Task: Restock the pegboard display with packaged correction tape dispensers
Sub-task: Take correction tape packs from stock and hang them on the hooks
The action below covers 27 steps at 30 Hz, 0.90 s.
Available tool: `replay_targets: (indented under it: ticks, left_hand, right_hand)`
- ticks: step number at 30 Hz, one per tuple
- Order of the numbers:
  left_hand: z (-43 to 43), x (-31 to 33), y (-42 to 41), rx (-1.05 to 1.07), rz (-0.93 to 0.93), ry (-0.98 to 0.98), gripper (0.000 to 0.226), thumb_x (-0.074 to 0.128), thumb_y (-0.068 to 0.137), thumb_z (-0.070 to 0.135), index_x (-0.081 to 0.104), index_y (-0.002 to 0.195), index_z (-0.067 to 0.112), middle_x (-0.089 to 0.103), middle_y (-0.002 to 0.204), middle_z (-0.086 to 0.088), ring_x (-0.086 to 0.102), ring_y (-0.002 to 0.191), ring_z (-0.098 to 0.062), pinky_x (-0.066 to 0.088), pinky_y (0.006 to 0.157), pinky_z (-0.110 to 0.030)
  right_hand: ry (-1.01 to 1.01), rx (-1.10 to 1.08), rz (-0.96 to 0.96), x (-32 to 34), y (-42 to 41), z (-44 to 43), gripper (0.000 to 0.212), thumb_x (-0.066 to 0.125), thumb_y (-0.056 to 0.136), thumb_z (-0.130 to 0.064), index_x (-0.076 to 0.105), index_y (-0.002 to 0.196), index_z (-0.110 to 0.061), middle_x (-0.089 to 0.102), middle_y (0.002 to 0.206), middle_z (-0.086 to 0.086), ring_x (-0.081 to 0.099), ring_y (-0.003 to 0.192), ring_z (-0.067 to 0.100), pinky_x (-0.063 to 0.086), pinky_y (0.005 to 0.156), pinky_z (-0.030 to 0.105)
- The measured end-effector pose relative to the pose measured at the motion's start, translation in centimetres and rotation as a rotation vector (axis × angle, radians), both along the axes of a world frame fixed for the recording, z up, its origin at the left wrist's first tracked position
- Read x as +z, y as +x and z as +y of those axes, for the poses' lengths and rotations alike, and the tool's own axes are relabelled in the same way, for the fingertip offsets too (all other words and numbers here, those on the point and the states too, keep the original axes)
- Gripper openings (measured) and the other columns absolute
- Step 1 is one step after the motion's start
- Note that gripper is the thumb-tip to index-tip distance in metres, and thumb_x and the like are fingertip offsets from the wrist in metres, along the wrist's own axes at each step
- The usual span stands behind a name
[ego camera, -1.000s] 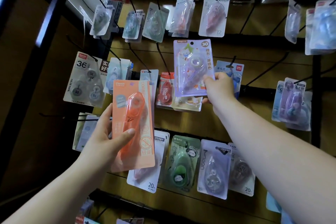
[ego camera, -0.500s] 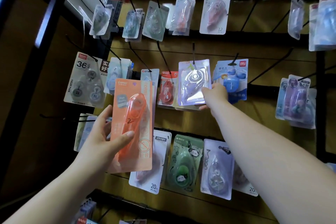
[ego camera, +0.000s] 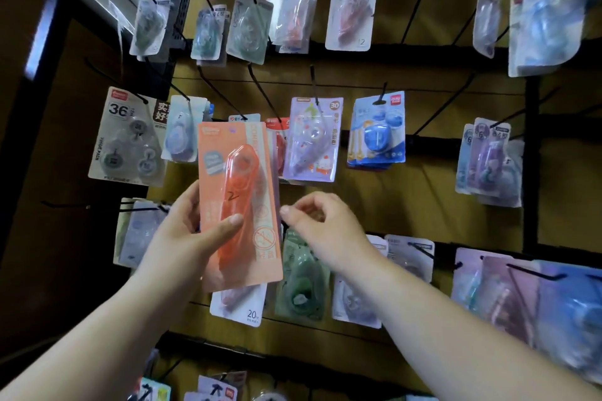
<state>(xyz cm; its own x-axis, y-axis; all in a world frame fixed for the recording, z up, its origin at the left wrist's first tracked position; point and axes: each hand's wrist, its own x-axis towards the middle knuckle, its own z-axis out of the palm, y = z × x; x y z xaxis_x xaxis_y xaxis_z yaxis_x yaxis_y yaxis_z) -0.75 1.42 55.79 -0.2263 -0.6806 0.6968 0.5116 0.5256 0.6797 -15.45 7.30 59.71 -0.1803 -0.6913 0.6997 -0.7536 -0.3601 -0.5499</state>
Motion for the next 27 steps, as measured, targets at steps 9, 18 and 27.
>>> replay_targets:
  ticks: [9,18,27]
  left_hand:
    - [3.2,0.9,-5.2,-0.142,-0.018,-0.058,0.041,0.064,0.059,0.02,0.061,0.099,0.028,0.074,0.085,0.004,0.071,0.077,-0.014,0.058,0.06,-0.028]
    - [6.3,1.2,-10.2,-0.272,-0.044,-0.054,0.073,0.081,0.052,0.009,0.053,0.111,0.039,0.075,0.09,0.001,0.071,0.083,-0.017,0.058,0.066,-0.033]
    - [7.2,0.5,-13.2,-0.215,-0.021,-0.089,0.069,0.057,0.072,-0.02,0.047,0.117,0.032,0.074,0.074,0.004,0.069,0.067,-0.004,0.055,0.058,-0.016]
  right_hand:
    - [-0.091,0.112,-0.182,-1.4,-3.0,4.3,0.025,0.067,0.08,-0.013,0.047,0.07,-0.025,0.049,0.07,-0.002,0.048,0.069,0.014,0.044,0.068,0.03]
    - [-0.177,-0.059,-0.347,-1.4,-7.5,7.5,0.022,0.048,0.092,-0.019,0.041,0.071,-0.023,0.046,0.07,-0.003,0.045,0.07,0.013,0.036,0.062,0.024]
    - [-0.387,-0.185,-0.523,1.1,-11.9,9.7,0.025,0.043,0.092,-0.008,0.037,0.071,-0.021,0.046,0.07,0.003,0.05,0.063,0.024,0.05,0.058,0.035]
